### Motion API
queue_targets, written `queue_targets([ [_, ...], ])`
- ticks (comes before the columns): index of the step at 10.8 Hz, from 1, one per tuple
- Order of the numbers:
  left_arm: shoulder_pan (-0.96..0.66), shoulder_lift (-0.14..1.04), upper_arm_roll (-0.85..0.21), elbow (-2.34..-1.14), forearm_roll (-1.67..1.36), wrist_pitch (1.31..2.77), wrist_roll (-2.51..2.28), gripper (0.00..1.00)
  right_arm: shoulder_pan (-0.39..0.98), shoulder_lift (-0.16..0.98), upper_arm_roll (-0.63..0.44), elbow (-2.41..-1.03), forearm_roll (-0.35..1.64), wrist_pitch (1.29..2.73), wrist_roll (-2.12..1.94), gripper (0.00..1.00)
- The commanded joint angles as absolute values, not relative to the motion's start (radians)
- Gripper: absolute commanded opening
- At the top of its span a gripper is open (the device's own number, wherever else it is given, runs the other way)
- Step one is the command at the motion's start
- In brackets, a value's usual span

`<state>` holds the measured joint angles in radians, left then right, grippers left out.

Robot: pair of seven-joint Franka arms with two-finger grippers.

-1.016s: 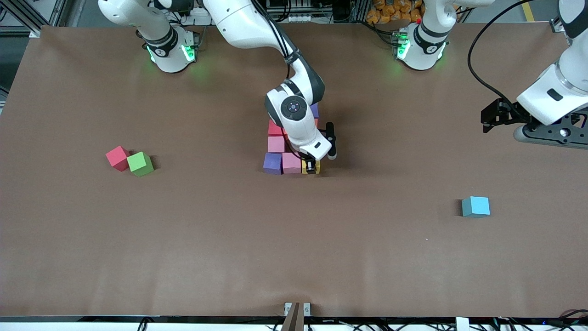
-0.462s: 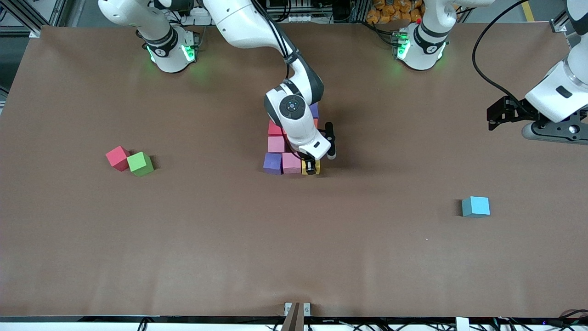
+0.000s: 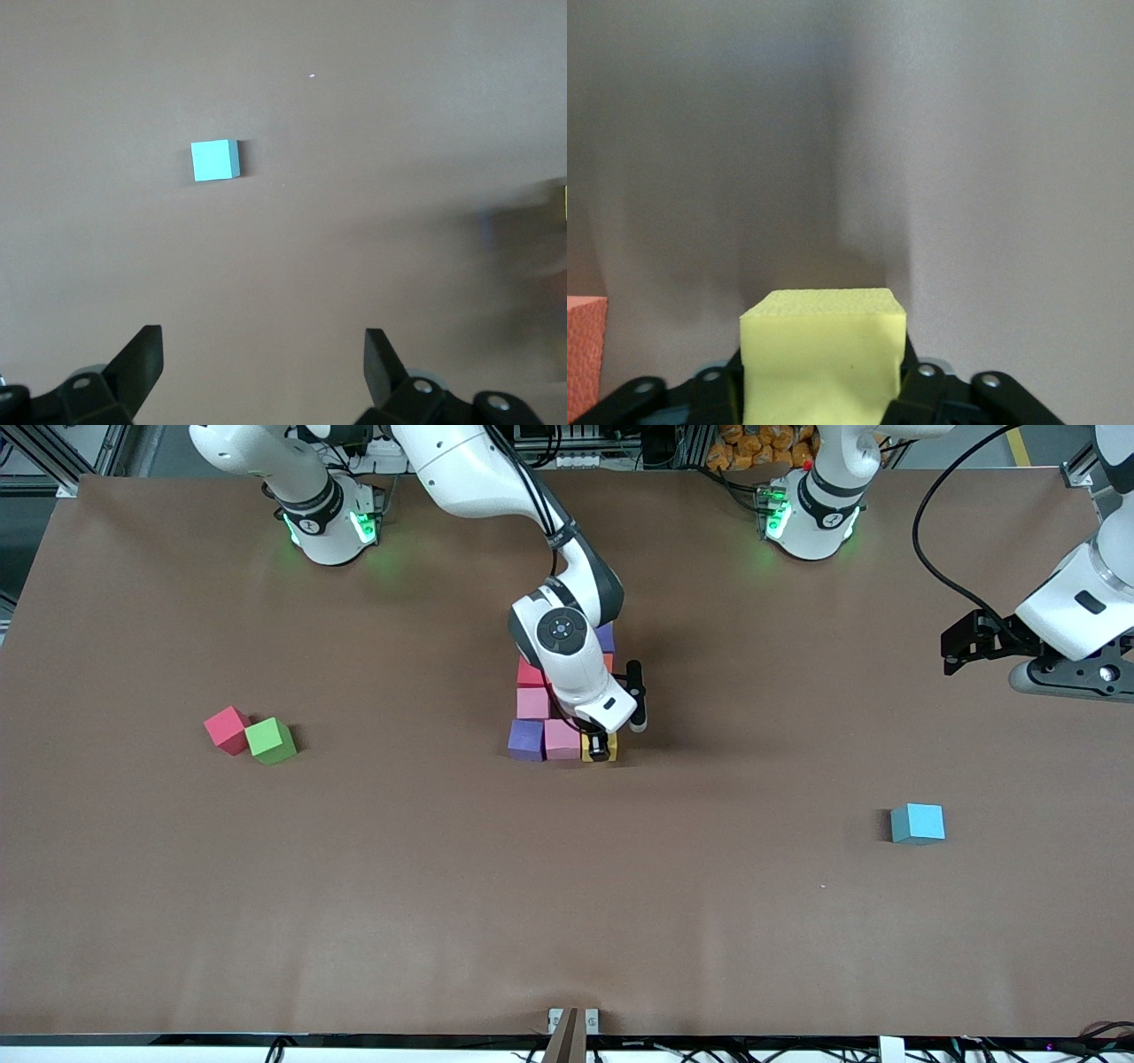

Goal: Form number 2 with 11 blocks
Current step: 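Lower the yellow block beside the pink block while the left gripper withdraws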

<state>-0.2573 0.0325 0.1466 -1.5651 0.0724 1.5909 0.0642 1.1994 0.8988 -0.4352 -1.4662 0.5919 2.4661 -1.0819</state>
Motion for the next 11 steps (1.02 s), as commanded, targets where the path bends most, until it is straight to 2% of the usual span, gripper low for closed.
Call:
queue_targets([
  [1, -0.261, -0.066, 0.175, -1.698, 0.037, 1.675, 0.101, 1.00, 1.197, 0.913, -0.428, -1.496, 0.606, 2.493, -1.085, 1.00],
  [7, -0.264, -0.051, 0.173, -1.686, 0.048, 1.669, 0.091, 1.00, 1.197, 0.879, -0.428, -1.493, 0.614, 2.471, -1.068, 1.00],
  [11, -0.273, -0.040, 0.166, -1.687, 0.049, 1.666, 0.088, 1.00, 1.193, 0.813, -0.439, -1.494, 0.614, 2.360, -1.060, 1.00],
])
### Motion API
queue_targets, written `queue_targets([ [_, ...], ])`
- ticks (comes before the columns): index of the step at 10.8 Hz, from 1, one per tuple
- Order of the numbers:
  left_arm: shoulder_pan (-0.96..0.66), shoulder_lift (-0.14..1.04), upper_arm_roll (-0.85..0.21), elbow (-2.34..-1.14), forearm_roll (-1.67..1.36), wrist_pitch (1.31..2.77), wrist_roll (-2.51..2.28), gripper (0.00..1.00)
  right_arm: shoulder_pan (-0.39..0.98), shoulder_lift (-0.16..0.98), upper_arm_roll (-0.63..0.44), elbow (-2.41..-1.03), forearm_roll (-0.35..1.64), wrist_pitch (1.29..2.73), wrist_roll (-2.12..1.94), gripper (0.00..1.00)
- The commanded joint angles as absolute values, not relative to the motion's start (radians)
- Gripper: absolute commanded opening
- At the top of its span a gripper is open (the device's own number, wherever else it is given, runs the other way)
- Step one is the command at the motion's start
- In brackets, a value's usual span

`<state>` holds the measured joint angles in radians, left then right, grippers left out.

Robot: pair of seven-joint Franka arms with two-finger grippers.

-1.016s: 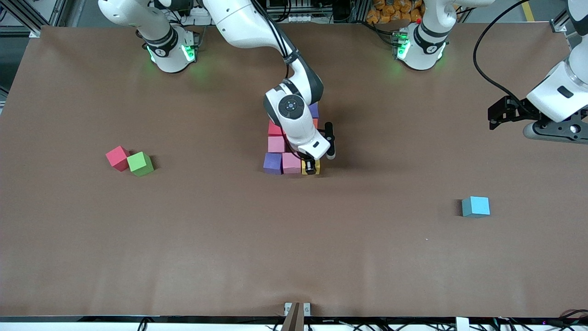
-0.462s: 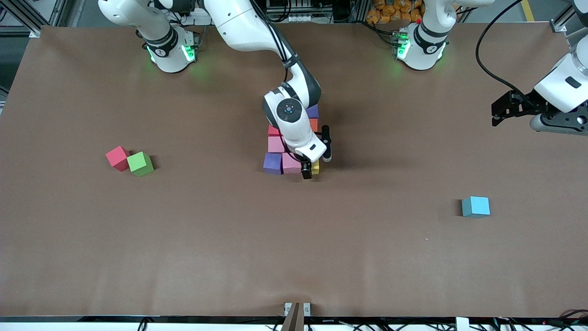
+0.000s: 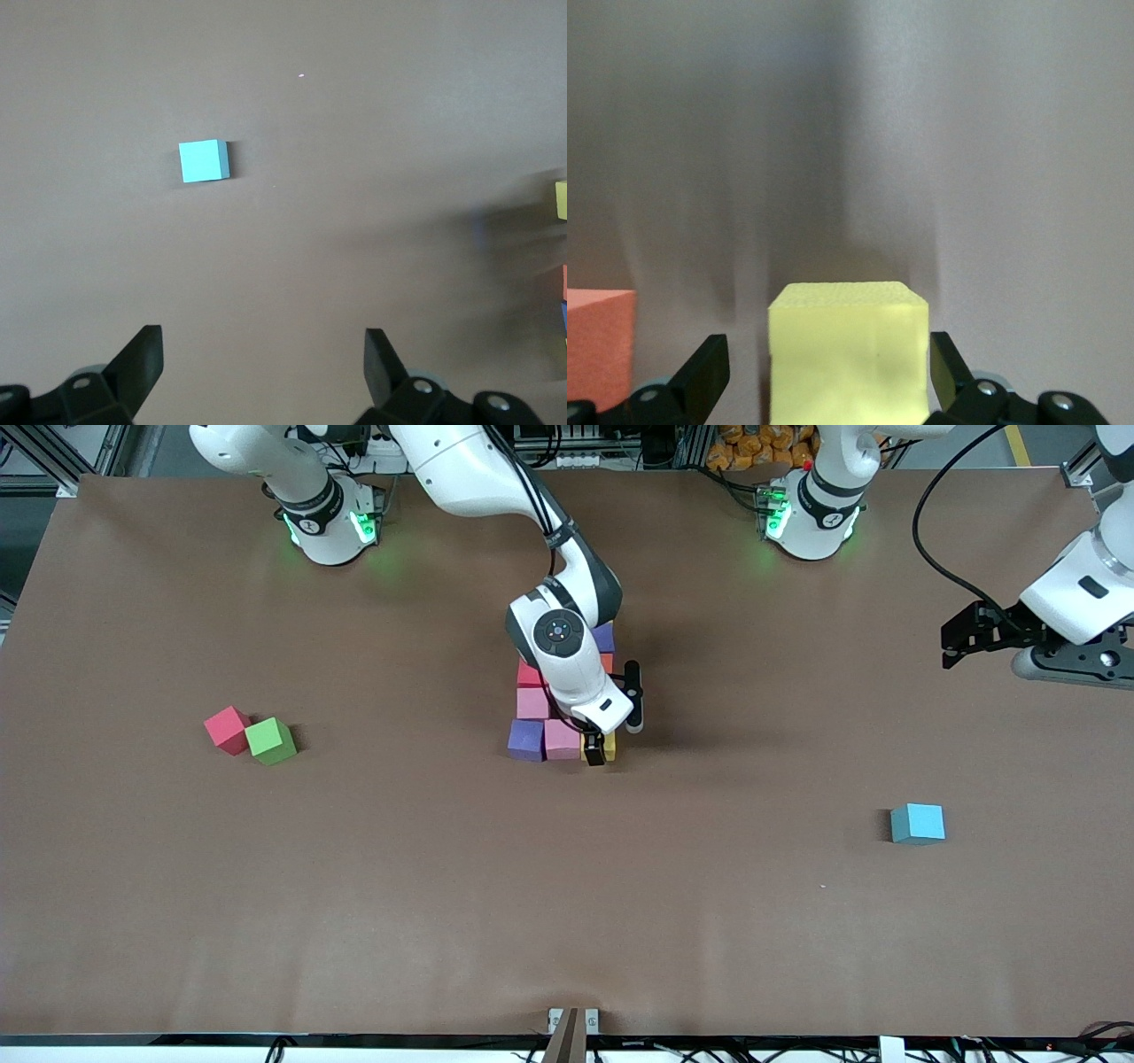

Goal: Form number 2 with 11 blocks
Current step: 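Open the right gripper and draw it back from the yellow block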

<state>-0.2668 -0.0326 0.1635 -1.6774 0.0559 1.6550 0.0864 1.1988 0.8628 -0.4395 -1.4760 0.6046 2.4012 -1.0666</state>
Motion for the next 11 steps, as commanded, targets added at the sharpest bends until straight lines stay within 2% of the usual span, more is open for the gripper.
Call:
queue_targets([
  [1, -0.272, -0.043, 0.166, -1.687, 0.046, 1.649, 0.083, 1.00, 1.190, 0.793, -0.440, -1.494, 0.614, 2.338, -1.060, 1.00],
  [3, -0.272, -0.043, 0.166, -1.690, 0.046, 1.646, 0.081, 1.00, 1.184, 0.758, -0.454, -1.493, 0.614, 2.289, -1.062, 1.00],
  [5, -0.271, -0.043, 0.166, -1.690, 0.043, 1.646, 0.081, 1.00, 1.175, 0.724, -0.517, -1.486, 0.615, 2.211, -1.046, 1.00],
  [8, -0.271, -0.043, 0.164, -1.690, 0.037, 1.646, 0.084, 1.00, 1.163, 0.628, -0.647, -1.491, 0.606, 2.067, -0.739, 1.00],
  [9, -0.273, -0.041, 0.164, -1.690, 0.037, 1.646, 0.083, 1.00, 1.125, 0.594, -0.672, -1.496, 0.597, 2.057, -0.683, 1.00],
  [11, -0.273, -0.040, 0.164, -1.689, 0.037, 1.646, 0.083, 1.00, 0.946, 0.543, -0.669, -1.488, 0.565, 1.985, -0.675, 1.00],
])
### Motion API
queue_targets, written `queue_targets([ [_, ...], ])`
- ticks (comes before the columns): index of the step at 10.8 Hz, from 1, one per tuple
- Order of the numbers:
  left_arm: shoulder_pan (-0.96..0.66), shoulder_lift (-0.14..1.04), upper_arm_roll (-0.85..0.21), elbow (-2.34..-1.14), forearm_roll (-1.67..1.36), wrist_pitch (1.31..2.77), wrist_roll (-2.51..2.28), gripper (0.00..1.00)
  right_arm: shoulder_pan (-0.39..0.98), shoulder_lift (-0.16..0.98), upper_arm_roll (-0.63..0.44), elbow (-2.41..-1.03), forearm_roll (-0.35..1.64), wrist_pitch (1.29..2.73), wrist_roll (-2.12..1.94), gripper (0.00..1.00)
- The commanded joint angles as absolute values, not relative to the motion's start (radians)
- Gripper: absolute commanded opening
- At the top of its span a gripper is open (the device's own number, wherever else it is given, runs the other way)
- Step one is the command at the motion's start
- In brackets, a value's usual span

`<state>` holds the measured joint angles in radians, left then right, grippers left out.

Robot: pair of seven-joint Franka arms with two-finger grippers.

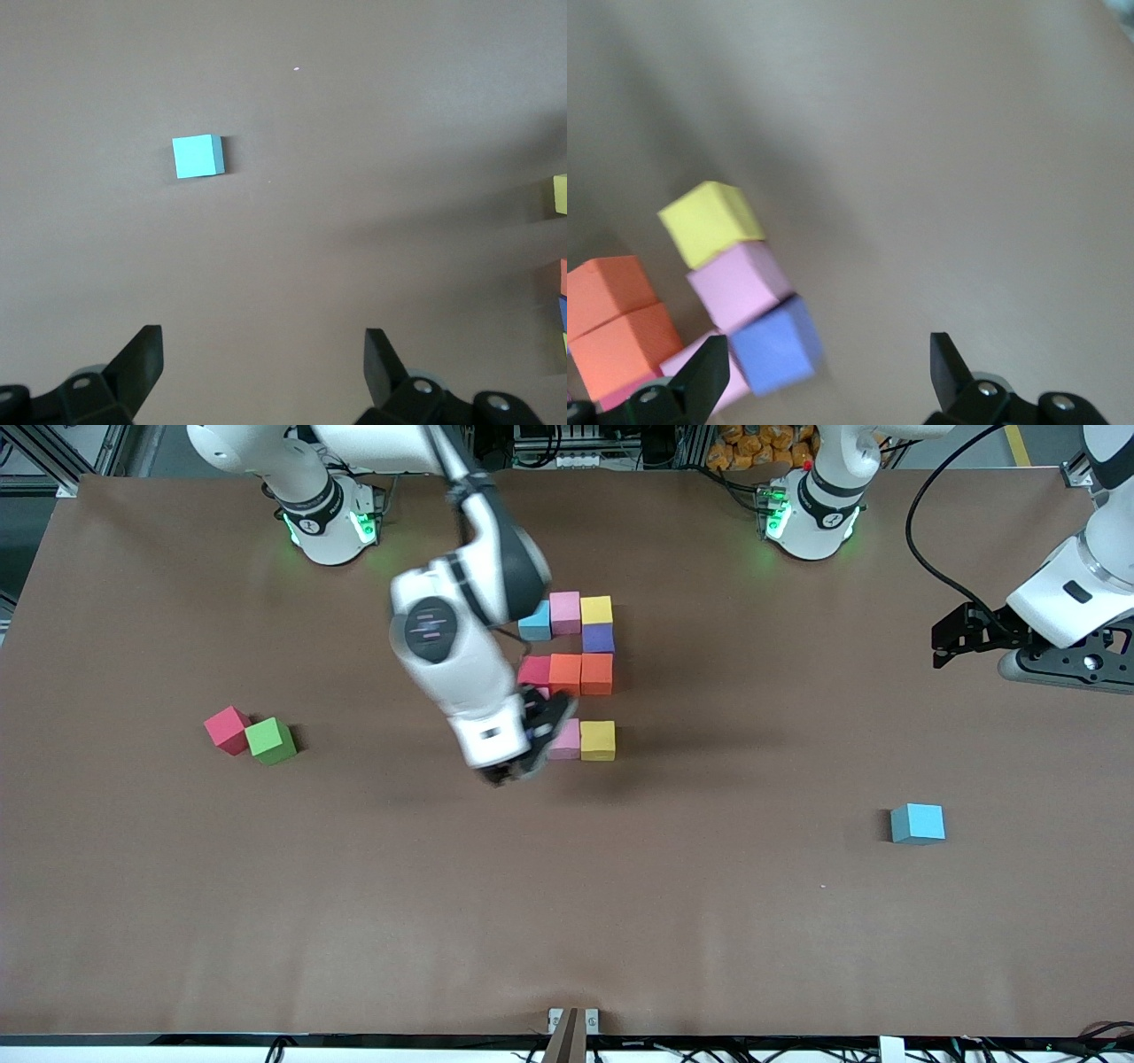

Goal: Form number 2 with 11 blocks
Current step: 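Open the right gripper and draw it back from the yellow block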

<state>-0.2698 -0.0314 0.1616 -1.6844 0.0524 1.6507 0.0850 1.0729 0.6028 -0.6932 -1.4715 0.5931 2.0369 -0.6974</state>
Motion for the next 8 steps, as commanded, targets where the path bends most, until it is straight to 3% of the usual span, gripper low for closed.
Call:
queue_targets([
  [1, -0.272, -0.040, 0.164, -1.689, 0.037, 1.646, 0.084, 1.00, 0.893, 0.513, -0.669, -1.491, 0.496, 1.968, -0.655, 1.00],
  [3, -0.276, -0.037, 0.164, -1.686, 0.038, 1.646, 0.094, 1.00, 0.780, 0.457, -0.649, -1.491, 0.340, 1.904, -0.515, 1.00],
  [7, -0.273, -0.032, 0.164, -1.684, 0.038, 1.646, 0.100, 1.00, 0.384, 0.296, -0.340, -1.490, 0.125, 1.775, -0.299, 1.00],
  [8, -0.272, -0.031, 0.166, -1.681, 0.038, 1.646, 0.100, 1.00, 0.318, 0.272, -0.328, -1.486, 0.123, 1.734, -0.296, 1.00],
])
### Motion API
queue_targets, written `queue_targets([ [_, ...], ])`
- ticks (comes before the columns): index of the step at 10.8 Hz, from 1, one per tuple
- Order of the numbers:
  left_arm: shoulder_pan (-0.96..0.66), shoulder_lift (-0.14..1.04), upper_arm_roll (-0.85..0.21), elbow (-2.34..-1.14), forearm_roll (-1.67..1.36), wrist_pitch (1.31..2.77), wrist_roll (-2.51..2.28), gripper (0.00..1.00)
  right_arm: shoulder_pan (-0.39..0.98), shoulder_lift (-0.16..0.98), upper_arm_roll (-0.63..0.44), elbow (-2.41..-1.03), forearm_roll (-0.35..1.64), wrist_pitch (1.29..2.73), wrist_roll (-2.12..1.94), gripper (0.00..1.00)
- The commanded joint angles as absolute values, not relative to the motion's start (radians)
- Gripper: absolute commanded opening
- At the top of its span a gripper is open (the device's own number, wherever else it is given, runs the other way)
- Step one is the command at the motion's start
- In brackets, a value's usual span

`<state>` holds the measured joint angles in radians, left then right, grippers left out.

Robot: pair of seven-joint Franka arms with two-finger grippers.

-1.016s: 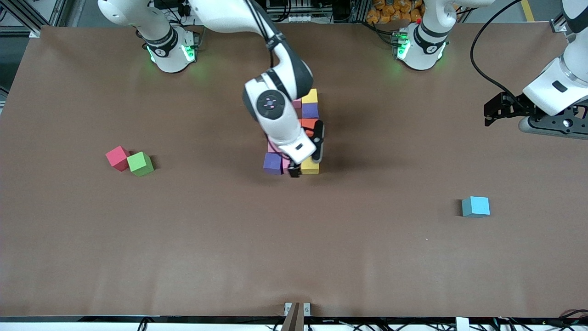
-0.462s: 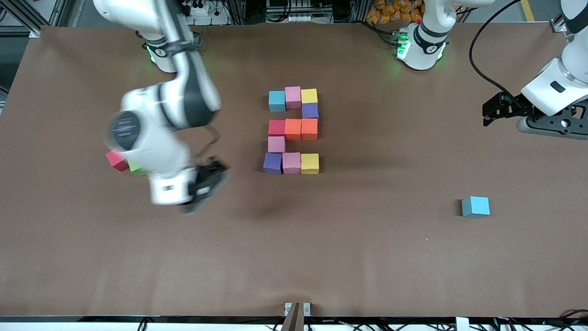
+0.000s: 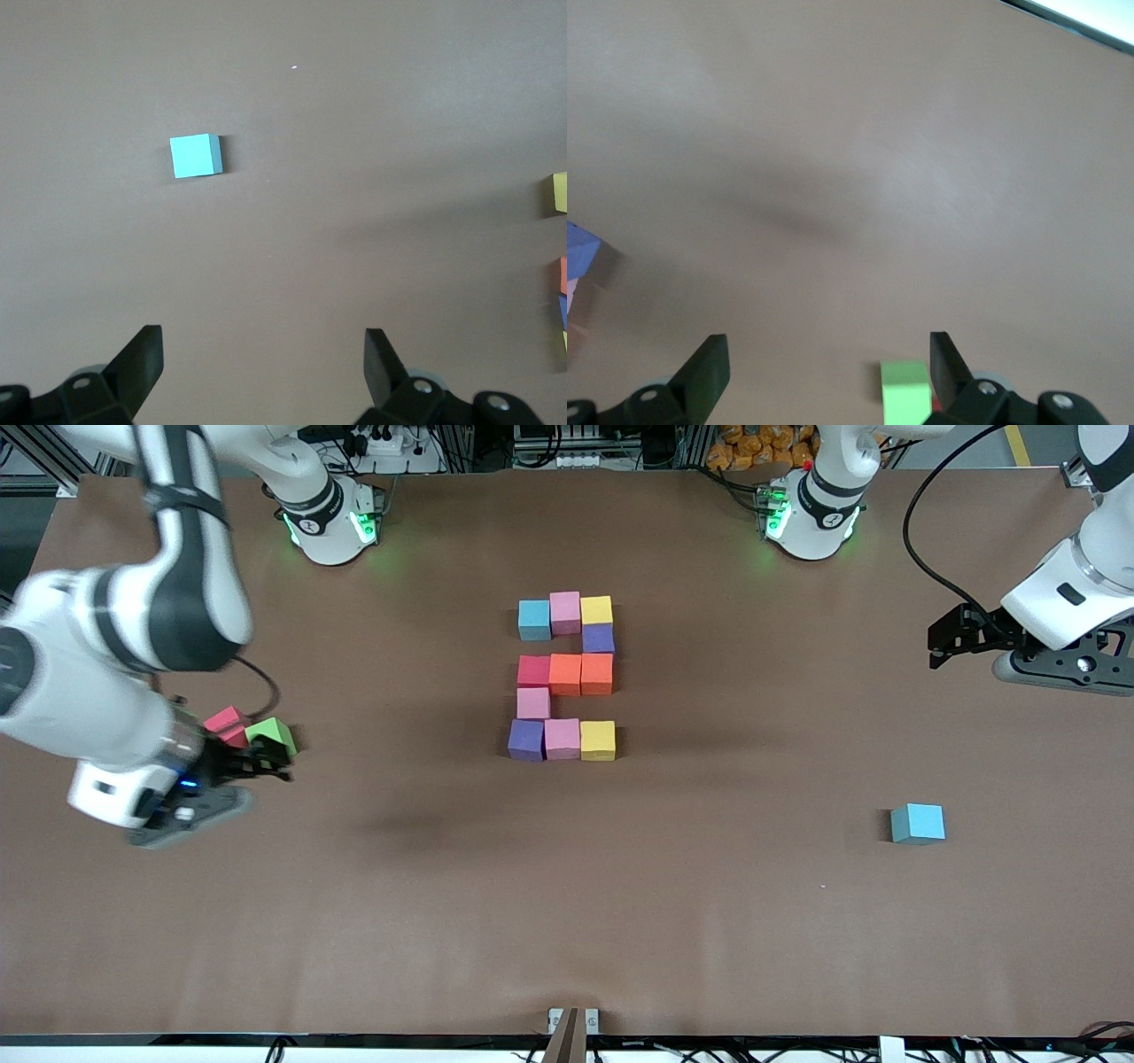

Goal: Form number 2 with 11 blocks
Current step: 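Open the right gripper and draw it back from the yellow block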

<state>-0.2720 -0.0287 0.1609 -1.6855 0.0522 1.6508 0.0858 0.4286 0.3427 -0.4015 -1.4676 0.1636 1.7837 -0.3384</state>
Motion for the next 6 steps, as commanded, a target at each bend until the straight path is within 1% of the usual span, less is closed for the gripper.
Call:
queue_targets([
  [1, -0.273, -0.029, 0.166, -1.675, 0.037, 1.646, 0.095, 1.00, 0.269, 0.261, -0.321, -1.474, 0.117, 1.694, -0.246, 1.00],
  [2, -0.278, -0.029, 0.166, -1.674, 0.037, 1.646, 0.089, 1.00, 0.234, 0.252, -0.298, -1.438, 0.104, 1.634, -0.133, 1.00],
  [3, -0.279, -0.029, 0.164, -1.671, 0.037, 1.646, 0.089, 1.00, 0.227, 0.249, -0.293, -1.393, 0.074, 1.561, -0.010, 1.00],
  [4, -0.279, -0.031, 0.164, -1.671, 0.037, 1.646, 0.090, 1.00, 0.226, 0.214, -0.295, -1.378, 0.066, 1.531, 0.047, 1.00],
  [6, -0.276, -0.028, 0.150, -1.671, 0.035, 1.646, 0.087, 1.00, 0.224, 0.169, -0.296, -1.368, 0.016, 1.543, 0.063, 1.00],
])
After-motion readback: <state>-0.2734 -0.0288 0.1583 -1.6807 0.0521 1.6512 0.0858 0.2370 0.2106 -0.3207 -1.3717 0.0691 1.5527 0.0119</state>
